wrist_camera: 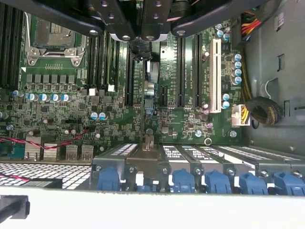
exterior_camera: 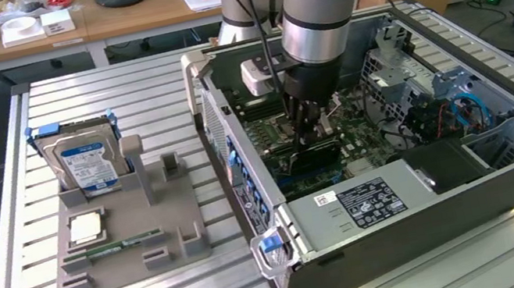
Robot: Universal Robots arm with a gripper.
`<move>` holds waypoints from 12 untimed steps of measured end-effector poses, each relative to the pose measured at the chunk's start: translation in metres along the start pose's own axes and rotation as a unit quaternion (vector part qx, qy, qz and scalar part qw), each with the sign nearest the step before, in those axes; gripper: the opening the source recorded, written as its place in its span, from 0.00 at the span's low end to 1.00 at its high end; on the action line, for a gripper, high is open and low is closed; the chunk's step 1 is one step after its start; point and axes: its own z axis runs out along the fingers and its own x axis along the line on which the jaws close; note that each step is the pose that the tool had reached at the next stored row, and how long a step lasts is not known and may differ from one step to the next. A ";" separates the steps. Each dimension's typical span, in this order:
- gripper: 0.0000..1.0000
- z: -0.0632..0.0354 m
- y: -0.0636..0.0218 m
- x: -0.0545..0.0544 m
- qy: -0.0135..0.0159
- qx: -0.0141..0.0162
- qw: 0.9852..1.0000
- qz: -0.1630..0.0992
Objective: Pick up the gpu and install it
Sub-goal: 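Press down on the gpu until it lock into place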
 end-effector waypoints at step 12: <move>0.11 0.0005 0.0006 0.000 0.000 0.000 1.000 0.000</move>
